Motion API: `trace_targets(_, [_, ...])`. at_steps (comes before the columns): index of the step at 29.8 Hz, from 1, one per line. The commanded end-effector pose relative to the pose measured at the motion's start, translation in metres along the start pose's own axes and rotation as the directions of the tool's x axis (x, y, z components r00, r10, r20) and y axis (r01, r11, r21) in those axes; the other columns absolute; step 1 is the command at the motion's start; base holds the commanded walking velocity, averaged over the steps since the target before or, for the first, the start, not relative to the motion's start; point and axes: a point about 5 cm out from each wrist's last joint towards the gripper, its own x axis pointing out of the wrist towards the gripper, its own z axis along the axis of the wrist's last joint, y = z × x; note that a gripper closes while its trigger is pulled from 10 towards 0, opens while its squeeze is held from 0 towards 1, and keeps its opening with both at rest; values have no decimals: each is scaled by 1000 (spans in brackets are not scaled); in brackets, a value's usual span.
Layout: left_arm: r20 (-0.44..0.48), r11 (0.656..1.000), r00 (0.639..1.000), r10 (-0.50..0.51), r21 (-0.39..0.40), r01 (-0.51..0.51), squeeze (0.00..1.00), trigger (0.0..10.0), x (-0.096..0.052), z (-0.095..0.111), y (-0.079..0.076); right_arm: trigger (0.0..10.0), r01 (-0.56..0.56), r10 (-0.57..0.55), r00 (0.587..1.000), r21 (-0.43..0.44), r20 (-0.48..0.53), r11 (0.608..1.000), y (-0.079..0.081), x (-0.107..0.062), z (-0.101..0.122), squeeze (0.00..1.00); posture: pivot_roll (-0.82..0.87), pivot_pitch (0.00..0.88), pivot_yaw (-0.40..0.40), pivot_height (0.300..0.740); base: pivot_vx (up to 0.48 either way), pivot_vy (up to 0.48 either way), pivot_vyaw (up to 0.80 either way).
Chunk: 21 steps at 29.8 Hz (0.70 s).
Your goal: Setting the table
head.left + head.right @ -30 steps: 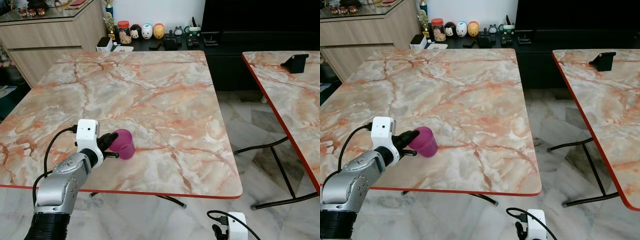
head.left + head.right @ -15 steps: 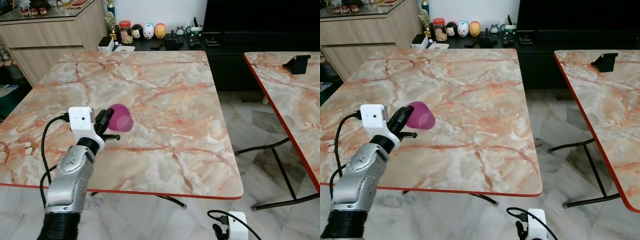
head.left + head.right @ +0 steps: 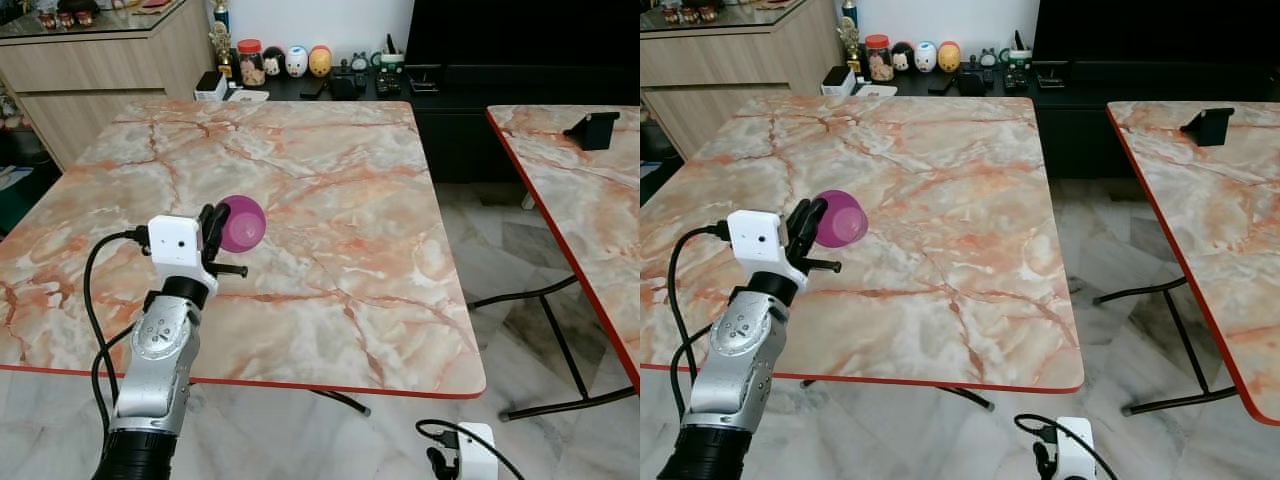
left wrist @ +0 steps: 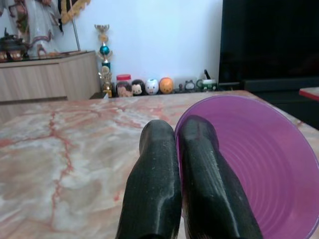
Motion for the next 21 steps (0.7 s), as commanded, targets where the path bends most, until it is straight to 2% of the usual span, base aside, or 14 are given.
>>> trace_targets(1, [11,1000,1000,-17,10,17,0,10000,0,0,-3,10000,9,-9,1000,10,-18,1000,-3,-1,-4,0,35,0,-1,740,0,-382,0])
trace_targets(17, [12,999,999,-43,19,43,0,10000,1,-2,-6,10000,-3,3,1000,21,-21,1000,-1,-1,-5,0,35,0,6,740,0,-373,0])
trace_targets(21, [13,999,999,-46,20,45,0,10000,1,-1,-7,10000,-3,4,999,25,-34,1000,-1,-1,-6,0,35,0,4,740,0,-371,-695])
